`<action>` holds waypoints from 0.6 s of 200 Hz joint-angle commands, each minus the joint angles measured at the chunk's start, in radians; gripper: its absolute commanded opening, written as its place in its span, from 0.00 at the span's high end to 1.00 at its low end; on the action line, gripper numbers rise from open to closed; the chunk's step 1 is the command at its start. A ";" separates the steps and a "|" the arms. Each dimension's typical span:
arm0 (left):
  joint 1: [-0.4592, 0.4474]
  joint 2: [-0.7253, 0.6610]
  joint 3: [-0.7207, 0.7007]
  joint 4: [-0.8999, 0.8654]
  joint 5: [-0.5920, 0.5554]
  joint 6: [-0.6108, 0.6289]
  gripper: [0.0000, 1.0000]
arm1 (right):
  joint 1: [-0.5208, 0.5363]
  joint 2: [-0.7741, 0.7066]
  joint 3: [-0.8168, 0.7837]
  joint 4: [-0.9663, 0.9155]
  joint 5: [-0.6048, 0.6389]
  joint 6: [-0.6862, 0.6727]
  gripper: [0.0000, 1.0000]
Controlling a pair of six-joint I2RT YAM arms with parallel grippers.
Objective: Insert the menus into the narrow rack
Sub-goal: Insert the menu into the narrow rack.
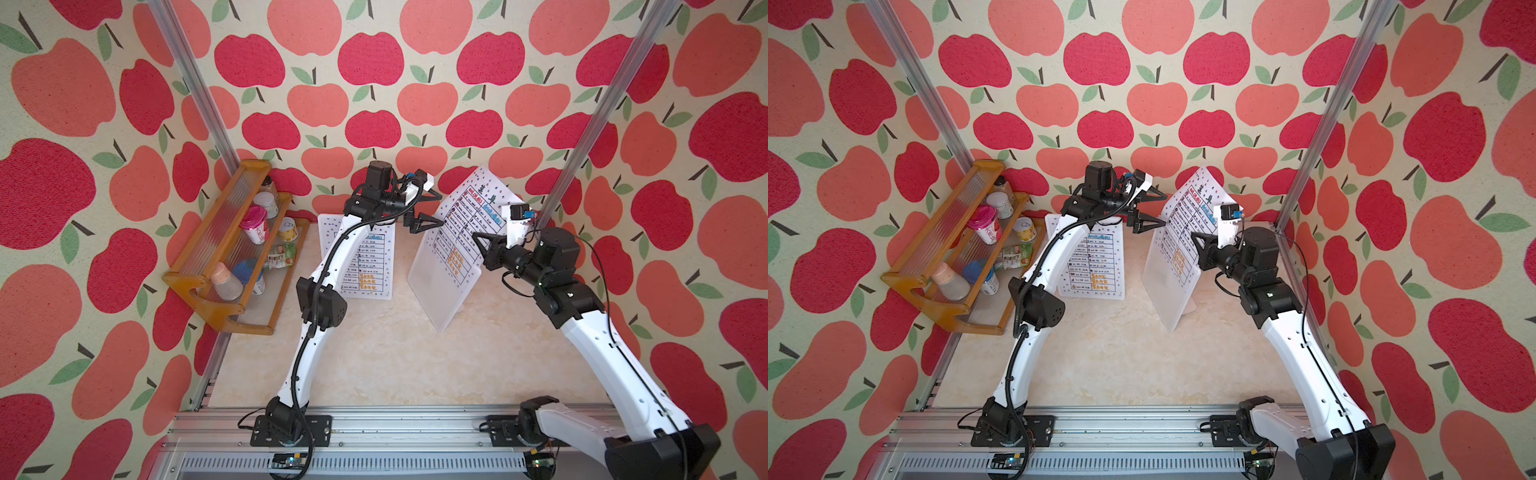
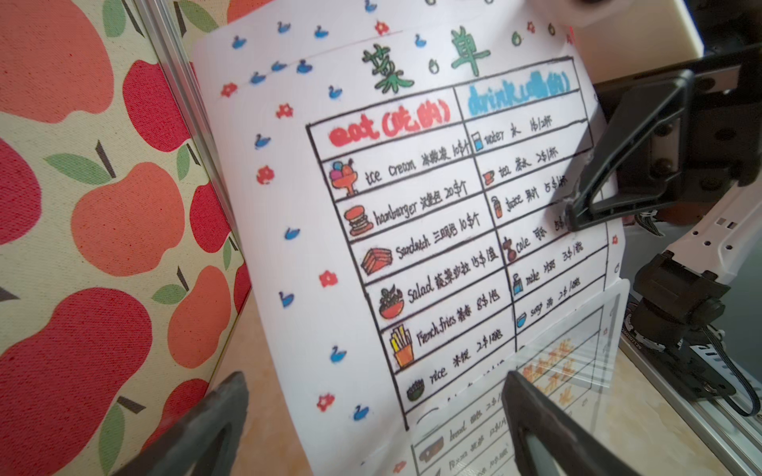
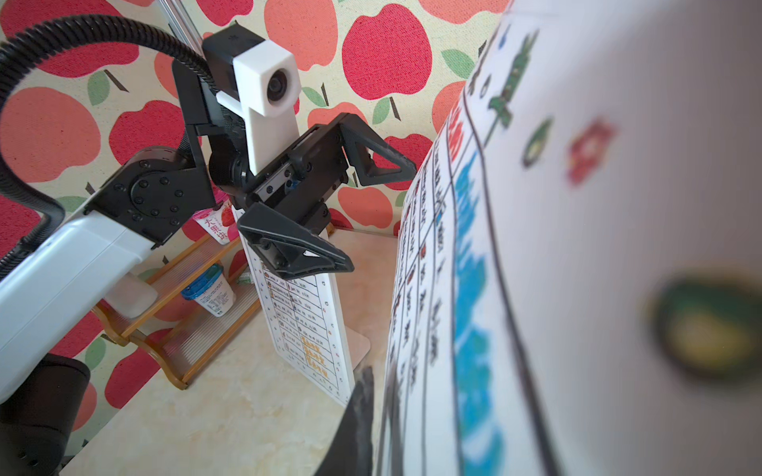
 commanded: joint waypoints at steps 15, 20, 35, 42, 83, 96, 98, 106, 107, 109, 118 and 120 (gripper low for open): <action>0.010 -0.019 0.016 0.001 0.014 0.013 0.03 | 0.013 -0.003 0.014 -0.010 -0.022 -0.008 0.89; 0.010 -0.019 0.017 0.001 0.015 0.014 0.03 | 0.014 -0.005 0.011 -0.009 -0.024 -0.009 0.90; 0.010 -0.019 0.015 -0.007 0.014 0.018 0.03 | 0.020 -0.007 0.003 -0.013 -0.025 -0.013 0.91; 0.010 -0.019 0.017 -0.009 0.014 0.019 0.03 | 0.024 -0.009 -0.002 -0.014 -0.023 -0.014 0.92; 0.009 -0.020 0.014 -0.025 0.014 0.027 0.03 | 0.033 -0.030 -0.044 -0.013 -0.009 -0.017 0.93; 0.009 -0.020 0.014 -0.025 0.014 0.027 0.03 | 0.033 -0.038 -0.054 -0.015 -0.001 -0.022 0.93; 0.008 -0.020 0.014 -0.026 0.014 0.027 0.03 | 0.033 -0.039 -0.056 -0.015 0.002 -0.024 0.93; 0.009 -0.020 0.014 -0.025 0.014 0.028 0.03 | 0.033 -0.040 -0.057 -0.017 0.008 -0.029 0.93; 0.009 -0.020 0.015 -0.026 0.014 0.028 0.03 | 0.033 -0.040 -0.058 -0.018 0.008 -0.029 0.93; 0.009 -0.020 0.014 -0.026 0.014 0.027 0.03 | 0.033 -0.040 -0.057 -0.020 0.010 -0.031 0.93; 0.008 -0.021 0.014 -0.026 0.014 0.027 0.03 | 0.032 -0.041 -0.052 -0.025 0.013 -0.034 0.91; 0.009 -0.022 0.015 -0.025 0.014 0.027 0.03 | 0.032 -0.040 -0.049 -0.026 0.014 -0.034 0.91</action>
